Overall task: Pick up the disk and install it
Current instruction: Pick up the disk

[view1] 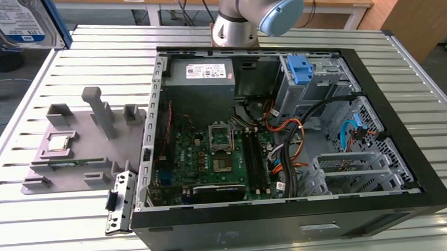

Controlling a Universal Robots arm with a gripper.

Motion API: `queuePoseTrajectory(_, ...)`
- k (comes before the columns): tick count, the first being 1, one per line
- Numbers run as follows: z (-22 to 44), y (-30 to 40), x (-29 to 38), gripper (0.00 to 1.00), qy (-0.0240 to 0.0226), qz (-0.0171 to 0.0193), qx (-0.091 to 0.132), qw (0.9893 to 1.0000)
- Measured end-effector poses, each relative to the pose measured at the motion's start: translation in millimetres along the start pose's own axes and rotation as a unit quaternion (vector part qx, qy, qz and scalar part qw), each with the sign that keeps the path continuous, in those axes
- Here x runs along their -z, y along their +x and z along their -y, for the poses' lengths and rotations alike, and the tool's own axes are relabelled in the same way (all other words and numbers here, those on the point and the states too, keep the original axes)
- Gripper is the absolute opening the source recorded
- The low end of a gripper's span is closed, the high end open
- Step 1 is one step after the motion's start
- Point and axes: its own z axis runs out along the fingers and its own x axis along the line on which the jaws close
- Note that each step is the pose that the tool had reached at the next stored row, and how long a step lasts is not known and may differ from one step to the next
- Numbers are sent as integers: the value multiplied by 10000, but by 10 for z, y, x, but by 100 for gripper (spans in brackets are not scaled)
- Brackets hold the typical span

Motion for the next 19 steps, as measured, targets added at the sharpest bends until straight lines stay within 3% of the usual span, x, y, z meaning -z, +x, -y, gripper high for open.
queuePoseTrajectory(13, -8, -10, 138, 35, 0, 0, 0, 10000)
queuePoseTrajectory(19, -9, -11, 152, 35, 1, 0, 0, 10000)
